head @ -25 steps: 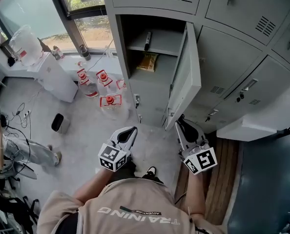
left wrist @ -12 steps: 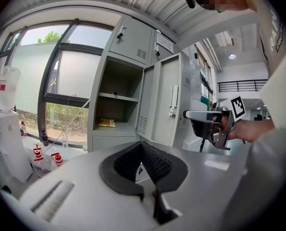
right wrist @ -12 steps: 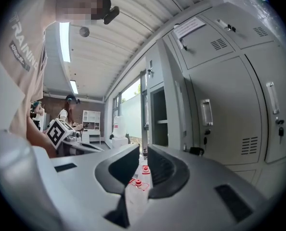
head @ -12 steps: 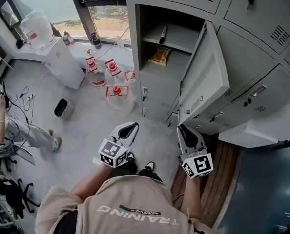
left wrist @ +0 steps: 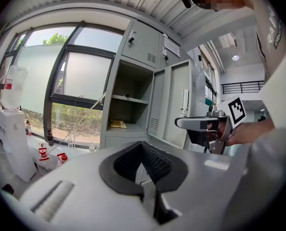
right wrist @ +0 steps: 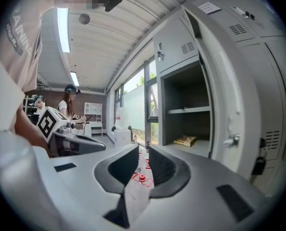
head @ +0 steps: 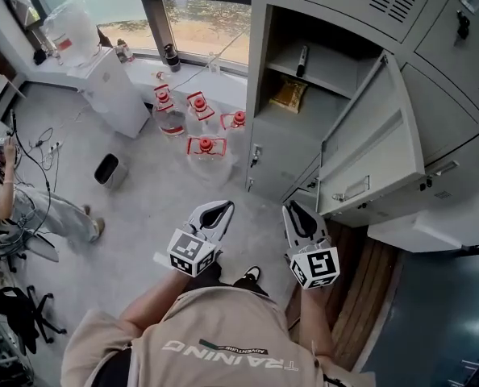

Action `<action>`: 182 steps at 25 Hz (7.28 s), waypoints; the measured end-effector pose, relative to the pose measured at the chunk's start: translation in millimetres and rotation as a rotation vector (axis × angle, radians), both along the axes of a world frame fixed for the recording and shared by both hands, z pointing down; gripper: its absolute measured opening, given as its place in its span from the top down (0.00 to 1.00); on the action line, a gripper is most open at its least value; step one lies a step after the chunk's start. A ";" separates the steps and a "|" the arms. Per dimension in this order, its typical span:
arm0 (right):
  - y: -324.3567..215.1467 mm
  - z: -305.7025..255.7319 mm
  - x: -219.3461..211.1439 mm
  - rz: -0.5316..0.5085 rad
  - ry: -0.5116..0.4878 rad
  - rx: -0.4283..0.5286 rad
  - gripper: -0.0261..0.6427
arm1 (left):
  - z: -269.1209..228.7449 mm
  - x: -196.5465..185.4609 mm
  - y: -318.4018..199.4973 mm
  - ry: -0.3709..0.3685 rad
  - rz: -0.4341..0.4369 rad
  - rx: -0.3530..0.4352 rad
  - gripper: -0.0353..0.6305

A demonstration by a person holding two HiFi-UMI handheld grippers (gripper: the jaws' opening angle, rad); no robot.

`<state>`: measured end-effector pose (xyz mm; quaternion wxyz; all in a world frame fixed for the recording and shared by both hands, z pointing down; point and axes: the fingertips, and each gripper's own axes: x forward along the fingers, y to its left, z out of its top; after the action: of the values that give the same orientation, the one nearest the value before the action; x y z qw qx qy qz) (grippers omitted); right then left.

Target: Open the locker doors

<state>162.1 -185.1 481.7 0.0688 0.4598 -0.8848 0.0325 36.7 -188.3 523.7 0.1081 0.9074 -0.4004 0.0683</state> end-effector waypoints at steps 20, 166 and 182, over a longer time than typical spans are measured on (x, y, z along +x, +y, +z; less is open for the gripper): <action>-105.0 42.8 -81.1 0.210 0.039 -0.072 0.92 | 16.8 -77.9 -98.2 0.008 0.201 0.001 0.94; 447.3 33.2 -49.2 0.149 -0.084 -0.013 0.94 | -5.7 -45.5 423.1 0.060 0.136 0.008 0.94; 475.7 -15.8 -89.5 0.116 -0.024 0.082 0.94 | -38.5 -80.8 425.7 0.097 0.101 0.104 0.94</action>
<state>72.6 290.6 465.9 0.0372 0.5125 -0.8579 0.0056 -44.1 237.4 485.2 0.0766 0.9330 -0.3516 0.0087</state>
